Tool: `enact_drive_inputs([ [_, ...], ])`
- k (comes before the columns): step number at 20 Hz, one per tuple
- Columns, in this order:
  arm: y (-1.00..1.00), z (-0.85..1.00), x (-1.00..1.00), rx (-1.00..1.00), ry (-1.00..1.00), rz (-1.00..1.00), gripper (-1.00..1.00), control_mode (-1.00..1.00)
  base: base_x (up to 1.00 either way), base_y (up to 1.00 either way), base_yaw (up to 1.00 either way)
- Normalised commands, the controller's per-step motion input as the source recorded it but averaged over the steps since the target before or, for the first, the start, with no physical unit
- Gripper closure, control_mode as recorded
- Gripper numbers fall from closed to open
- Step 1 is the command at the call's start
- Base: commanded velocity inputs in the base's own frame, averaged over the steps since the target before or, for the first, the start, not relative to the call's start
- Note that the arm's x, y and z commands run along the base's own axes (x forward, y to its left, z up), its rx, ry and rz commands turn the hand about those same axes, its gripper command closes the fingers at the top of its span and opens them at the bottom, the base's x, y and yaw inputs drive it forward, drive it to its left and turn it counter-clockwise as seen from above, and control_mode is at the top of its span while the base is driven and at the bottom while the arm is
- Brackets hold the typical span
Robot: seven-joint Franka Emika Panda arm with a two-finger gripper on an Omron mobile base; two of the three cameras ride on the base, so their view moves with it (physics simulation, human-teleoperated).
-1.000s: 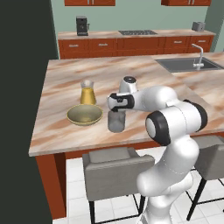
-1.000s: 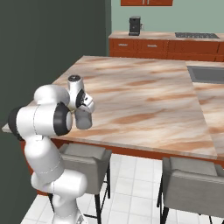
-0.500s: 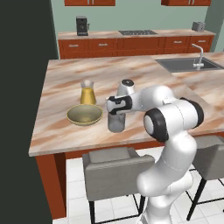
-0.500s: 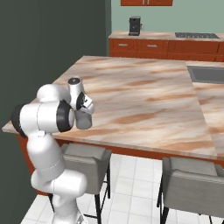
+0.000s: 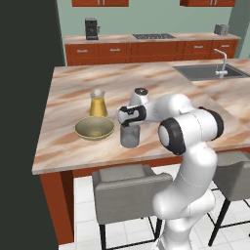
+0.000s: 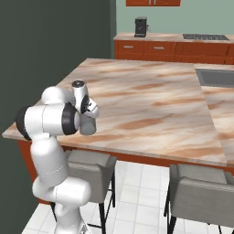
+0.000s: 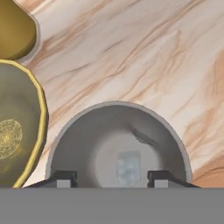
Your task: There are two ice cubes in the ice bowl. Place both ice cubes in the glass cup.
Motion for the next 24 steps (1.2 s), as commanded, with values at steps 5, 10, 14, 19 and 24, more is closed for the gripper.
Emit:
enact_drive_inputs([
  [5, 0.00, 0.67, -0.14, 0.00, -0.13, 0.00, -1.00, -1.00, 0.00, 0.00, 0.00],
  [10, -0.40, 0.18, -0.92, 0.00, -0.11, 0.00, -1.00, -1.00, 0.00, 0.00, 0.00],
  [14, -0.89, -0.10, -1.00, 0.00, -0.13, 0.00, -1.00, -1.00, 0.00, 0.00, 0.00],
  [19, -0.94, -0.36, -1.00, 0.00, -0.08, 0.00, -1.00, -1.00, 0.00, 0.00, 0.00],
  [24, -0.86, -0.49, -1.00, 0.00, -0.07, 0.00, -1.00, -1.00, 0.00, 0.00, 0.00],
])
